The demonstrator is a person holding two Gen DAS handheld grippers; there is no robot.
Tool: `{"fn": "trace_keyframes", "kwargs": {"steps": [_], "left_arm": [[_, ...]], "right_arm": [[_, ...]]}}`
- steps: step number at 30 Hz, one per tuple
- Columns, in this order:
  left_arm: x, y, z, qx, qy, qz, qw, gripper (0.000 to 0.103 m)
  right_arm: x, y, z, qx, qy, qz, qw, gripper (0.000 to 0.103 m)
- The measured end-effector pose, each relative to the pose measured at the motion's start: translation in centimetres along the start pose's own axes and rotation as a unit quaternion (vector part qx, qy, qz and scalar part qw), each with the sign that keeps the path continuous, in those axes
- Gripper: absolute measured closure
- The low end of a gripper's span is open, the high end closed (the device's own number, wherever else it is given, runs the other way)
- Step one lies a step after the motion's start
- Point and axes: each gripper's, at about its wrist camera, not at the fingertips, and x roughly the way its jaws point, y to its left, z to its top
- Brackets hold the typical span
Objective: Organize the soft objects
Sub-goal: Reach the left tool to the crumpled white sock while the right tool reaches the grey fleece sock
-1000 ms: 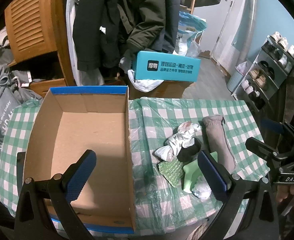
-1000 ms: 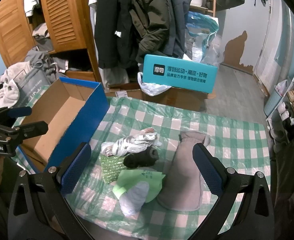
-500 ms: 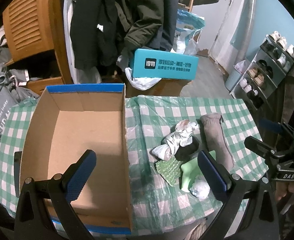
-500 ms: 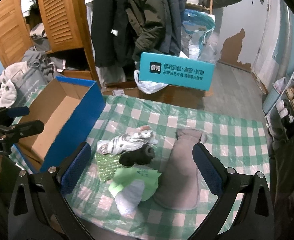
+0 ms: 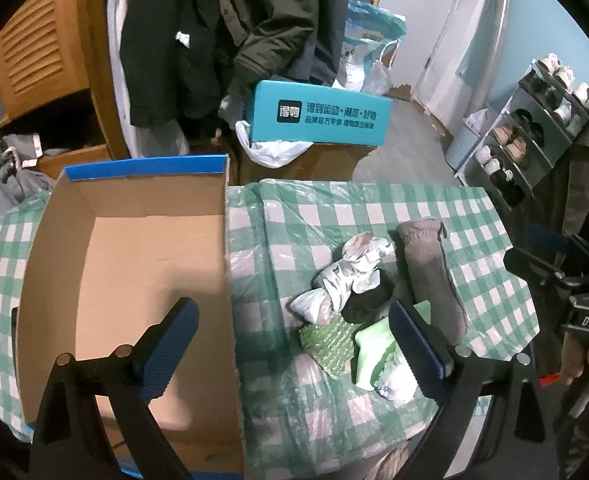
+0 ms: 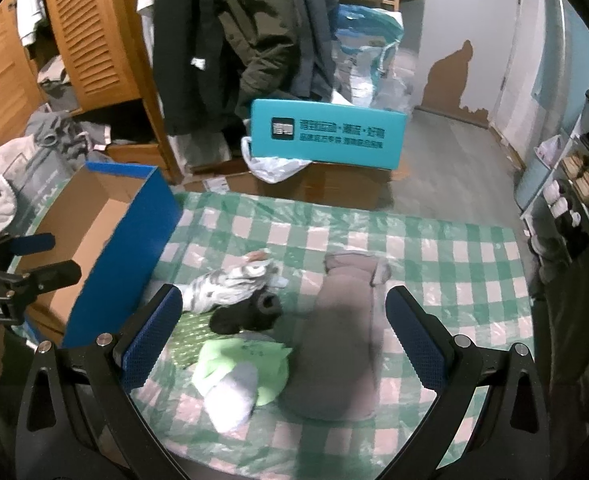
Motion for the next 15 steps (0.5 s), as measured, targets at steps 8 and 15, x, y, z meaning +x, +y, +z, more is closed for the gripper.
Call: {"fn": "trace_keyframes", "kwargs": {"steps": [8,15], "left_arm": [[2.9,-2.1,1.1,0.041,0.020,-0.004,0.9989,0.006],[5.1,-2.9,1.8,0.060,0.033,-0.011,0.9976,0.006]], "right_arm": [[2.4,-3.0,1.2,0.020,0.029,-0.017,0.999,0.002],[5.1,-5.9,1.3,0.060,0.066,-0.011,0.996,0.002]]}}
